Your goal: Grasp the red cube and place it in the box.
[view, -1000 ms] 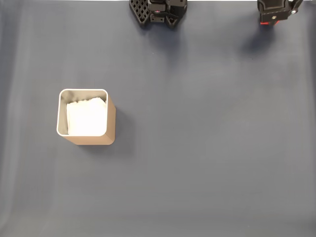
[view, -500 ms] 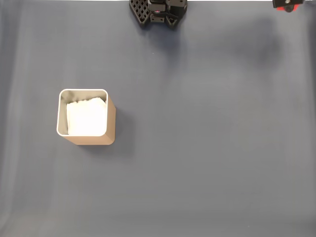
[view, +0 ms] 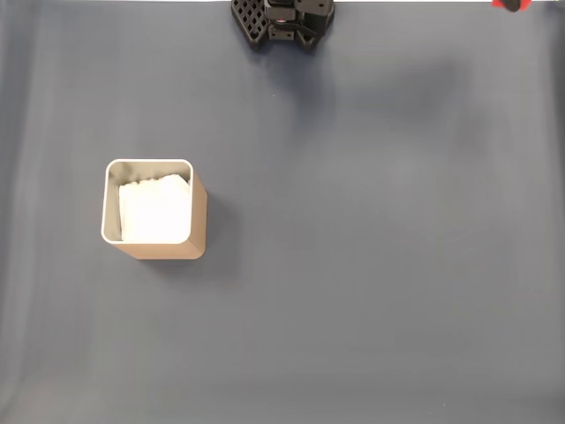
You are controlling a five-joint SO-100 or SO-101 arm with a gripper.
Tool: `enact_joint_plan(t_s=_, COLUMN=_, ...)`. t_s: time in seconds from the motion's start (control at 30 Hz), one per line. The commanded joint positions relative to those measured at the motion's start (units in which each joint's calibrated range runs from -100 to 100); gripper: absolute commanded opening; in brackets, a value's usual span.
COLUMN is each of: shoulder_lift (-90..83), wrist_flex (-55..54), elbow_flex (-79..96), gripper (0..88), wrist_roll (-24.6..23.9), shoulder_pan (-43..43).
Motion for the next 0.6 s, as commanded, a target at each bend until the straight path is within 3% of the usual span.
enact_joint_plan(t_s=0.0, shoulder_lift=-4.2, wrist_flex=1.5, elbow_flex=-2.7, gripper=0.1, wrist_roll=0.4, shoulder_pan=3.9)
enact_joint_plan(t_s=0.57, shoulder_lift=-9.8, wrist_flex=5.1, elbow_flex=-2.5, gripper=0.2, wrist_roll=2.4, shoulder_pan=27.4)
